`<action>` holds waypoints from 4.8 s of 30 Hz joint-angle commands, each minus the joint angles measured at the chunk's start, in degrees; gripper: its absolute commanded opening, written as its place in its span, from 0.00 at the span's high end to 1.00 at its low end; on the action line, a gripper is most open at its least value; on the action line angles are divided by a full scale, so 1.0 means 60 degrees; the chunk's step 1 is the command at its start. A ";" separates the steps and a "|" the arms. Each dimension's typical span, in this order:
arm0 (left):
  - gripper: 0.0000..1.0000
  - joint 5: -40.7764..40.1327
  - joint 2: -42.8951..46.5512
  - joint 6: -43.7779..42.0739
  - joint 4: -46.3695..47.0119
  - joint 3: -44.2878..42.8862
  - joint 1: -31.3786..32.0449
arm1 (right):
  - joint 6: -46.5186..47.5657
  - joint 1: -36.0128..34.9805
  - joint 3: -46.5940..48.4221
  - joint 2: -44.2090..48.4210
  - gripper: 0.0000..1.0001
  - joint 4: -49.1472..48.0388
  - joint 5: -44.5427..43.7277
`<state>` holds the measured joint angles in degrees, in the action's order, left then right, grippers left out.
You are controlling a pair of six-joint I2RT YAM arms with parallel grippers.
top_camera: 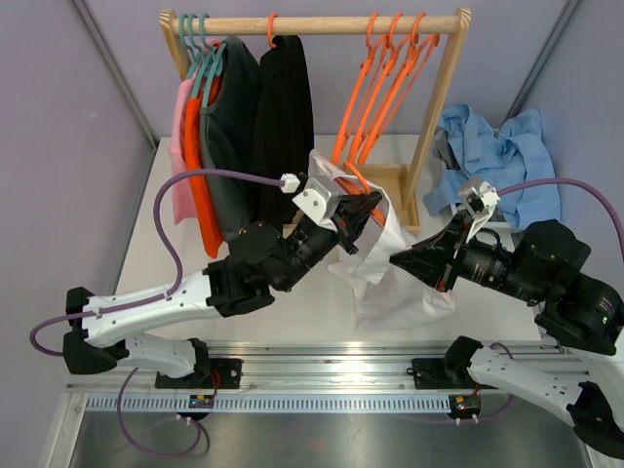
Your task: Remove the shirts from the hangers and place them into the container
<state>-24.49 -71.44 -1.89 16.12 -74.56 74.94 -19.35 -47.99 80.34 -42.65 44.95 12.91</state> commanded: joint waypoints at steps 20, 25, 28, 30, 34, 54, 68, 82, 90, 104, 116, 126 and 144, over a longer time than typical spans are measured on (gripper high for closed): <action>1.00 0.0111 0.1535 -0.0945 0.0829 0.0004 -0.0331 | 0.0428 -0.0117 -0.0411 -0.0128 1.00 0.0565 0.0104; 1.00 0.0873 0.2236 -0.0550 0.0712 0.0474 -0.0331 | 0.0457 -0.0117 -0.0455 0.0004 1.00 0.0565 0.0046; 1.00 0.0393 0.2661 0.0356 0.0115 0.0169 -0.0331 | 0.0472 -0.0132 -0.0425 0.0019 1.00 0.0580 0.0017; 1.00 -0.0033 0.2926 0.1990 -0.0908 -0.0285 -0.0331 | 0.0486 -0.0117 -0.0411 0.0048 1.00 0.0594 -0.0027; 1.00 -0.0488 0.3555 0.4369 -0.2626 -0.1238 -0.0375 | 0.0486 -0.0117 -0.0425 0.0092 1.00 0.0594 -0.0042; 1.00 0.0156 0.6766 0.6746 -0.0078 0.1661 -0.0566 | 0.0457 -0.0117 -0.0850 0.0136 1.00 -0.0035 0.0486; 0.08 0.0563 0.4497 0.6131 -0.2451 0.0079 -0.0566 | 0.0545 -0.0118 -0.0411 0.0108 1.00 0.0081 0.0251; 0.11 0.0786 0.2898 0.5531 -0.1794 0.1352 -0.0566 | 0.0764 -0.0117 0.0790 -0.0230 1.00 0.0374 -0.0158; 0.20 0.1019 0.2518 0.4916 -0.0462 0.1895 -0.0566 | 0.0765 -0.0117 0.0922 -0.0449 1.00 0.0433 0.0002; 0.33 0.1798 0.1360 0.3187 0.1400 0.1822 -0.0566 | 0.0735 -0.0117 0.0820 -0.0552 1.00 0.0433 0.0149; 0.46 0.0552 0.0950 0.1444 0.2147 0.1939 -0.0566 | 0.0706 -0.0118 0.0717 -0.0509 1.00 0.0375 0.0456; 1.00 0.0405 0.0247 0.0945 0.2469 0.1544 -0.0580 | 0.0589 -0.0117 0.0556 -0.0376 1.00 0.0316 0.0705; 1.00 -0.0224 0.0730 0.0432 0.0259 -0.0403 -0.0580 | 0.0808 -0.0132 0.0219 -0.0259 0.01 0.0814 0.0017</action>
<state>-22.92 -69.12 1.26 15.97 -71.29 71.48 -15.64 -48.38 82.26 -44.53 50.72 13.04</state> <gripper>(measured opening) 0.071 0.987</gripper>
